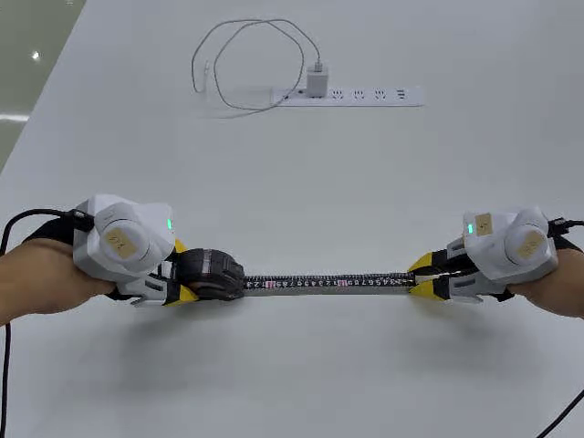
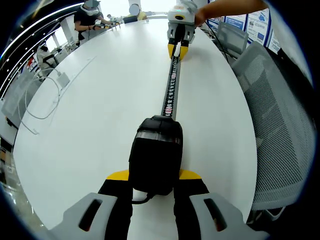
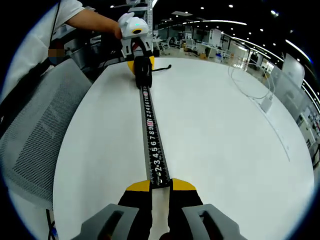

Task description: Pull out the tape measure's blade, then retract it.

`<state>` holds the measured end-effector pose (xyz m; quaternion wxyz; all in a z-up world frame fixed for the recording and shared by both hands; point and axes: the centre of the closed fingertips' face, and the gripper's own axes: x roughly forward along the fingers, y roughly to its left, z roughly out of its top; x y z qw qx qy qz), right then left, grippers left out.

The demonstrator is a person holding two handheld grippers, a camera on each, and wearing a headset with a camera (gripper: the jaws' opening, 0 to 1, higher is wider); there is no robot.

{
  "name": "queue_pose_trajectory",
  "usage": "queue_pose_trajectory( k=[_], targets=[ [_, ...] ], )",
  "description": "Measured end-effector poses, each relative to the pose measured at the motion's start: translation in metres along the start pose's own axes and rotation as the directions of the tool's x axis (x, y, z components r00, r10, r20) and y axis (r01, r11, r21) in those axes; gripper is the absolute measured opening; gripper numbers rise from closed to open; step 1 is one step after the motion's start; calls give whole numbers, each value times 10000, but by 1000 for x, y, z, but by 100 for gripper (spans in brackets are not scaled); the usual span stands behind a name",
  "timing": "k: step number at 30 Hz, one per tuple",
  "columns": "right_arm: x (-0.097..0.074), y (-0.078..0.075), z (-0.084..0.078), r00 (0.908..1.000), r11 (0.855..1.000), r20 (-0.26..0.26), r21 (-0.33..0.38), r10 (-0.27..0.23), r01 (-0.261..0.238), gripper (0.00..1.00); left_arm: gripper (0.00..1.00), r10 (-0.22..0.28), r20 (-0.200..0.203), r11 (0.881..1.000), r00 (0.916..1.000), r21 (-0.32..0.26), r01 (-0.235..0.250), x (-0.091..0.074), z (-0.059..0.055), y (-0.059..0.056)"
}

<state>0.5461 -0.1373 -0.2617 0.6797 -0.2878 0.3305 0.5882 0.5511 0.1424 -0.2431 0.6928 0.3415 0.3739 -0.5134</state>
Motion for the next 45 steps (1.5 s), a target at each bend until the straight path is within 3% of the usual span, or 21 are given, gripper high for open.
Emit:
queue_pose_trajectory(
  k=[20,45],
  targets=[
    [-10,-5,-18,9995,9999,-314,95,-70,73,6,26,2,-2,10000,10000,2,-2,0,0,0],
    [-11,-5,-20,9973,9999,-729,125,10,-1,8,27,67,-48,10000,10000,-55,-68,1,1,1]
  ],
)
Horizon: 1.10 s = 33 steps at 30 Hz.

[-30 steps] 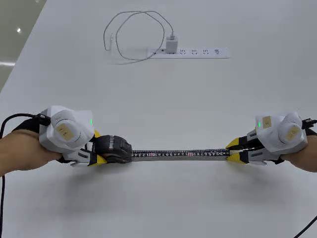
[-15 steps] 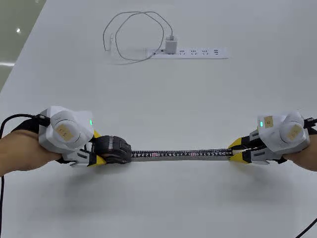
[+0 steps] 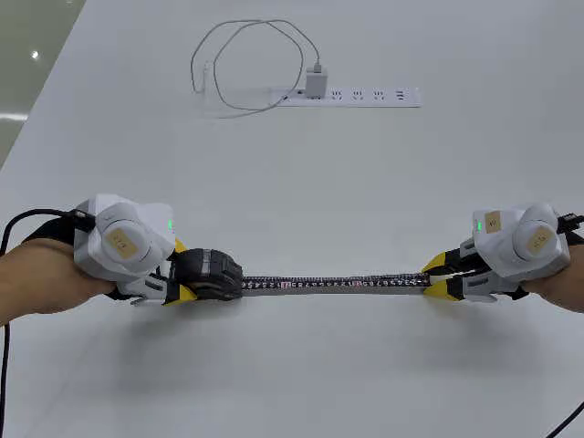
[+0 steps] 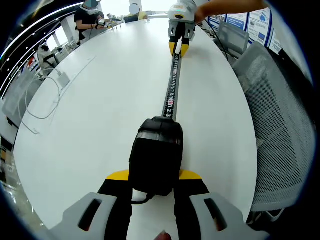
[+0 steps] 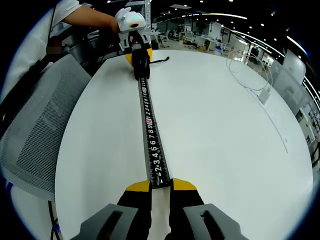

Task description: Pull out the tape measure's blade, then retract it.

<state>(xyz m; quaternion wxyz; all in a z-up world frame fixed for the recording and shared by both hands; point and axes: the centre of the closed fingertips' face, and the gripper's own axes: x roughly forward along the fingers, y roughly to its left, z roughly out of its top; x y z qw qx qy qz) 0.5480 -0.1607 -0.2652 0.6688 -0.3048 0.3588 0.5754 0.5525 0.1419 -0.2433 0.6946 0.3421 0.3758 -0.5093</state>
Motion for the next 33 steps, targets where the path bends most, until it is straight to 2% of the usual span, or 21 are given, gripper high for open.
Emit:
queue_pose_trajectory(
  k=[18,33],
  targets=[
    [0,0,-2,9995,9986,-325,-523,8,-25,10,27,17,158,9999,9999,-151,-15,0,1,-1],
    [-2,4,0,9993,9989,-381,-471,-26,8,11,28,24,170,9999,9999,-138,-21,0,1,0]
  ],
)
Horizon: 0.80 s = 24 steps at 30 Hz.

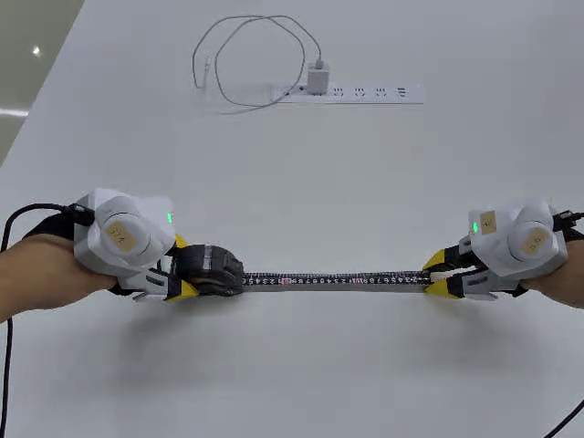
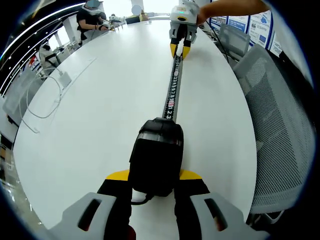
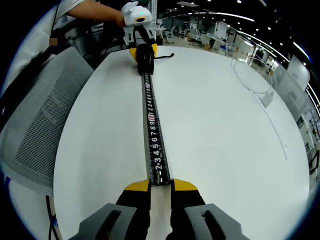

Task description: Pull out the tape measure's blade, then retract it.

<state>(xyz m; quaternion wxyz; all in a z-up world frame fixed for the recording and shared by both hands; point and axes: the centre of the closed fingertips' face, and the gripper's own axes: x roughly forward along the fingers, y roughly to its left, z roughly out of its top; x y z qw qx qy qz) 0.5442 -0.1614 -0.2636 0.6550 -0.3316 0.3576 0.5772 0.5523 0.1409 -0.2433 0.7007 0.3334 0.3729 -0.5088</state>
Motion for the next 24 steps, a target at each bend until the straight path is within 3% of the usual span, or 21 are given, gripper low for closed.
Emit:
queue_pose_trajectory(
  k=[10,15,18,24],
  targets=[
    [-1,1,1,10000,10000,12,5,14,-14,11,28,66,15,10000,10000,2,-66,0,0,0],
    [-3,-1,7,9996,9999,273,126,-17,13,15,29,168,-20,9999,9999,36,-168,-1,0,1],
    [-2,-5,7,9996,9997,282,224,-18,12,19,38,166,-132,9998,9998,-109,-168,-1,-3,1],
    [-1,-5,6,9997,9997,253,234,1,-7,19,37,139,-83,9999,9999,-76,-139,-3,-2,-1]
  ],
)
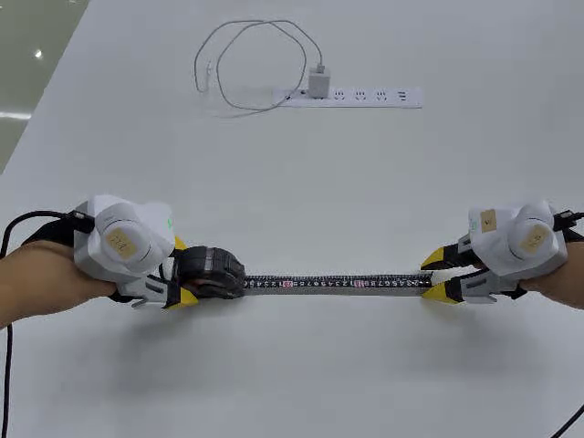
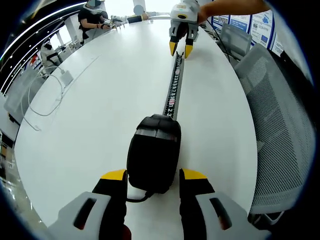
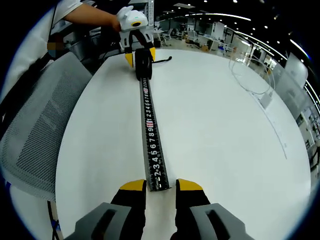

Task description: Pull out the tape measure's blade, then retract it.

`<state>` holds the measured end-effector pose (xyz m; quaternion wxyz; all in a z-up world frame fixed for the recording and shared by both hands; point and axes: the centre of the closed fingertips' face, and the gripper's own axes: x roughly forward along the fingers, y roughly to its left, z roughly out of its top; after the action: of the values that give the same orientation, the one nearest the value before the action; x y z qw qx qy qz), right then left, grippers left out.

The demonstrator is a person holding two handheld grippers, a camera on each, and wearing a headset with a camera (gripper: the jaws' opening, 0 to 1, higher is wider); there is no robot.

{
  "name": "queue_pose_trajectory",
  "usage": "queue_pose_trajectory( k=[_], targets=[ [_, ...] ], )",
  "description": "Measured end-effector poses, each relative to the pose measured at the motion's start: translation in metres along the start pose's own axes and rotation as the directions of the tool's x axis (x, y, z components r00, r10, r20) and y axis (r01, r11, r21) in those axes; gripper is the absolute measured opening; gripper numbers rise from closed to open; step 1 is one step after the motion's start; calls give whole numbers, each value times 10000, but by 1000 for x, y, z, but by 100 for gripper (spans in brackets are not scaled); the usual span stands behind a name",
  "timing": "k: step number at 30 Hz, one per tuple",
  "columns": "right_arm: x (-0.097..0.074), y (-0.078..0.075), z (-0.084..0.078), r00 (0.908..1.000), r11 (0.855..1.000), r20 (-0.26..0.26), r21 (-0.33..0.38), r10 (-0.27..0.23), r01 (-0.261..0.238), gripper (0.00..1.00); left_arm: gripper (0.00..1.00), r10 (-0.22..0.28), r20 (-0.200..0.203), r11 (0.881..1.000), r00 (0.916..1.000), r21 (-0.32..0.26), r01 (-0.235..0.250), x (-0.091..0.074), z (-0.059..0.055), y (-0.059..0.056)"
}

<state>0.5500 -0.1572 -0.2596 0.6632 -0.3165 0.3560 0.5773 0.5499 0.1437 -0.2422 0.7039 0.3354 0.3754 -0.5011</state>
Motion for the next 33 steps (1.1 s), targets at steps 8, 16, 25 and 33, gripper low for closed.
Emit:
queue_pose_trajectory(
  k=[8,16,25,33],
  targets=[
    [-1,1,0,10000,9998,42,172,-78,77,22,39,4,85,9999,10000,-101,-4,0,2,0],
    [-4,1,11,9972,9957,750,928,-72,2,23,43,106,555,9967,9984,-810,-61,-5,0,4],
    [-5,3,12,9962,9945,797,1016,-339,257,26,44,251,874,9932,9959,-1151,-149,-11,3,1],
    [-12,6,20,9912,9897,1129,1328,-689,537,28,46,678,1314,9868,9890,-1549,-471,-22,4,-4]
  ],
)
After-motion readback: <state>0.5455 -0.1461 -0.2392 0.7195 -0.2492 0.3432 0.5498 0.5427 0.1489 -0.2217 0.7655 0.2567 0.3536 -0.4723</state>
